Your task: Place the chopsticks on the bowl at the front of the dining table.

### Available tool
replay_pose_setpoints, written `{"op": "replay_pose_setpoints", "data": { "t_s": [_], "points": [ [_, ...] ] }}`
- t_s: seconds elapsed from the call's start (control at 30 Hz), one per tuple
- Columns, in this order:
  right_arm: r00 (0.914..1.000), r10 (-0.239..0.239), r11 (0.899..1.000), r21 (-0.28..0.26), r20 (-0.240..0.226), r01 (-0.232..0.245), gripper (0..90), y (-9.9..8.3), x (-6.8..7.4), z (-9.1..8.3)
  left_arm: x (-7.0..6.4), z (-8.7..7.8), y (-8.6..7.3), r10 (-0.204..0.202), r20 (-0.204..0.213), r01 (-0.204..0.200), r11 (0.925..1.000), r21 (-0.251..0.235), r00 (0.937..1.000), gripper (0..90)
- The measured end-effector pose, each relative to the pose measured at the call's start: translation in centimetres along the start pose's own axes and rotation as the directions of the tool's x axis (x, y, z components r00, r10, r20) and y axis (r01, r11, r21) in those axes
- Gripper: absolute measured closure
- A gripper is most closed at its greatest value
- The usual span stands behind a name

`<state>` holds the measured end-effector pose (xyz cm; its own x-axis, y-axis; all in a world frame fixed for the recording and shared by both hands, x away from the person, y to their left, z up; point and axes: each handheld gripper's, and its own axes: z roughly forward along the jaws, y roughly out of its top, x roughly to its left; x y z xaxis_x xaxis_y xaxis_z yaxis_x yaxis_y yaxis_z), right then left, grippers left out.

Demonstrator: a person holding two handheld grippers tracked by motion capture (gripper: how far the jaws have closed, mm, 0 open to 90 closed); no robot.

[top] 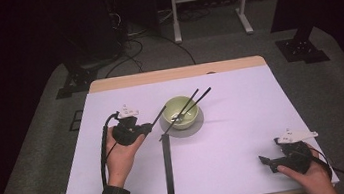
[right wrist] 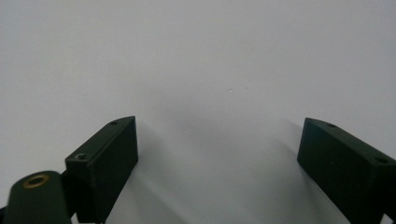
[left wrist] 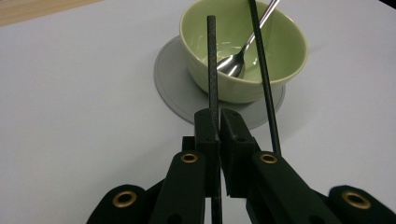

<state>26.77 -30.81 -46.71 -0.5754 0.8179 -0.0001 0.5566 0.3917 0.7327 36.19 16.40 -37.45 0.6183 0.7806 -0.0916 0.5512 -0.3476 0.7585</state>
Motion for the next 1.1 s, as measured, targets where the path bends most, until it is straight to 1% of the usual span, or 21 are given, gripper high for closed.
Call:
{"op": "replay_pose_setpoints", "data": {
  "t_s": [0.63,0.7,0.93,1.1],
  "points": [
    [1.0000,0.001,1.000,0.000,-0.001,-0.001,10.6,0.0,0.0,0.0,-0.5,1.8,3.0,0.012,0.024,-0.012,0.9999,-0.007,0.9996,86.5],
    [1.0000,0.000,1.000,-0.001,0.000,0.000,10.6,0.0,0.0,0.0,-0.5,2.1,3.3,0.010,0.026,-0.010,0.9999,-0.013,0.9996,86.5],
    [1.0000,0.000,1.000,-0.001,-0.001,0.000,10.6,0.0,0.0,0.0,-0.5,3.0,3.9,0.011,0.031,-0.010,0.9999,-0.009,0.9995,86.5],
    [1.0000,0.002,1.000,0.000,-0.001,-0.002,10.6,0.0,0.0,0.0,-0.4,3.6,4.5,0.004,0.035,-0.003,0.9999,-0.013,0.9994,86.5]
  ]
}}
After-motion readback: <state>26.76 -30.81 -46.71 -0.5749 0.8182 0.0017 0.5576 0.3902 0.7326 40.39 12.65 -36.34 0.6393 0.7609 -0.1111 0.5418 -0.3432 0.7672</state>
